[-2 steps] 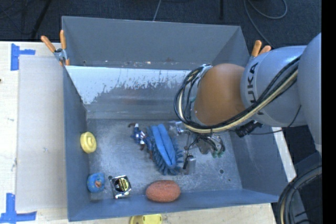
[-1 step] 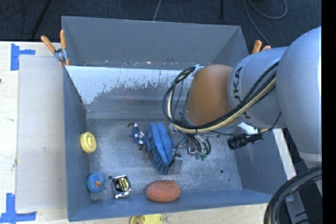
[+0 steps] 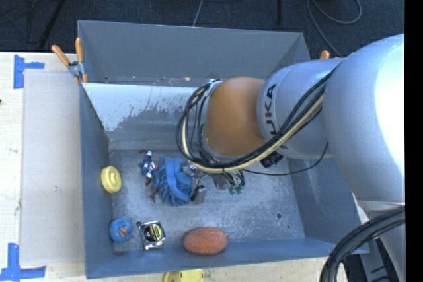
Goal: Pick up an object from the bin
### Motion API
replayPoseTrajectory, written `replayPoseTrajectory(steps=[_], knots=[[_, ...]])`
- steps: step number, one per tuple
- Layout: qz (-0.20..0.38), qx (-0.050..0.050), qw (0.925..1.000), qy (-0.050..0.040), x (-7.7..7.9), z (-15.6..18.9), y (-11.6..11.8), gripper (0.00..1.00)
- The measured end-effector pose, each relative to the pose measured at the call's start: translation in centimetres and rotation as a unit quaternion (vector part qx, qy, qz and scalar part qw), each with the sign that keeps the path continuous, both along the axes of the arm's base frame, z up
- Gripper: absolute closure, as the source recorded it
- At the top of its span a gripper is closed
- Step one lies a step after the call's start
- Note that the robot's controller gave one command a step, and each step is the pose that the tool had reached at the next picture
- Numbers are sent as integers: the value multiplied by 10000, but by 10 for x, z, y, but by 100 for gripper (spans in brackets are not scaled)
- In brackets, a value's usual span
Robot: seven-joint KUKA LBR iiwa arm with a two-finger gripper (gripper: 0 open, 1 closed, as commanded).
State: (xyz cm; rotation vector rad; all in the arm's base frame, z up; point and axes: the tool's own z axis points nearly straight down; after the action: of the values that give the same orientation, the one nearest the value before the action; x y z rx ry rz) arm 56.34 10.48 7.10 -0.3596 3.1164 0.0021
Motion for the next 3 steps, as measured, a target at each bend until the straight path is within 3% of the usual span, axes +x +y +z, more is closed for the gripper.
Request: replayPoseTrajectory(steps=[3], knots=[[6,-9,10000,26,-1,13,0,100]])
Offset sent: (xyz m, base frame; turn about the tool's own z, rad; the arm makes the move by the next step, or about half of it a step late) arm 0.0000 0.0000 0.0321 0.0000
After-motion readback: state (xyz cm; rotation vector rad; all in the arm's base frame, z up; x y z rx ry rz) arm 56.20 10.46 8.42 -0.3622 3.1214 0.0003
